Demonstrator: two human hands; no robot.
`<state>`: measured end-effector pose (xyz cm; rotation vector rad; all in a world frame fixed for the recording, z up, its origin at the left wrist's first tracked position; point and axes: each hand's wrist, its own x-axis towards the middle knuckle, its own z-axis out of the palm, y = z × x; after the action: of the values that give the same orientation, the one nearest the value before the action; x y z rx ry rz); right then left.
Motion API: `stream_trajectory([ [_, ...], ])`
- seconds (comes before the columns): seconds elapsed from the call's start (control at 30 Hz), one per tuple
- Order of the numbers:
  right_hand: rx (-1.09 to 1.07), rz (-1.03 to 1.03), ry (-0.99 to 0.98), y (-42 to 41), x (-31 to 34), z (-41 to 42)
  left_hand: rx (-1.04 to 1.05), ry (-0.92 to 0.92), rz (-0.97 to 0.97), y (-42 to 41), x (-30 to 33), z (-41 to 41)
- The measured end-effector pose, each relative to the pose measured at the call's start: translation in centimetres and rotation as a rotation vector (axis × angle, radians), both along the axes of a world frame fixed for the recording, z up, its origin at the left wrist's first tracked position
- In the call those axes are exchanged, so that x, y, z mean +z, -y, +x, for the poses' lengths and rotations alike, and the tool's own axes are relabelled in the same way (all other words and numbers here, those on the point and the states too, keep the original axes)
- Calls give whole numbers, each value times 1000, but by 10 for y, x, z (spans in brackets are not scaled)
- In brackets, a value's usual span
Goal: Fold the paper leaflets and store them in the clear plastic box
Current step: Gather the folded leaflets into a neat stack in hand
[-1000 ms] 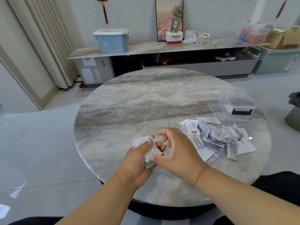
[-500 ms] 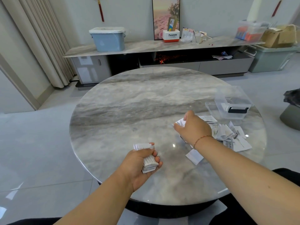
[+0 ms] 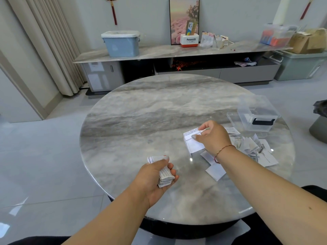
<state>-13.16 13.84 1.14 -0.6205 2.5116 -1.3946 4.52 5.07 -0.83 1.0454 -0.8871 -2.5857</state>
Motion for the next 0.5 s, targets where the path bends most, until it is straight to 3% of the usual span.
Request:
stream_trajectory([
  [0.13, 202, -131, 213, -9, 20, 36, 38, -69, -7, 0, 3, -2],
  [0.27, 332, -204, 397, -8, 14, 67, -80, -183, -72, -2, 6, -1],
  [0.5, 448, -101, 146, -5, 11, 81, -144, -299, -74, -5, 9, 5],
])
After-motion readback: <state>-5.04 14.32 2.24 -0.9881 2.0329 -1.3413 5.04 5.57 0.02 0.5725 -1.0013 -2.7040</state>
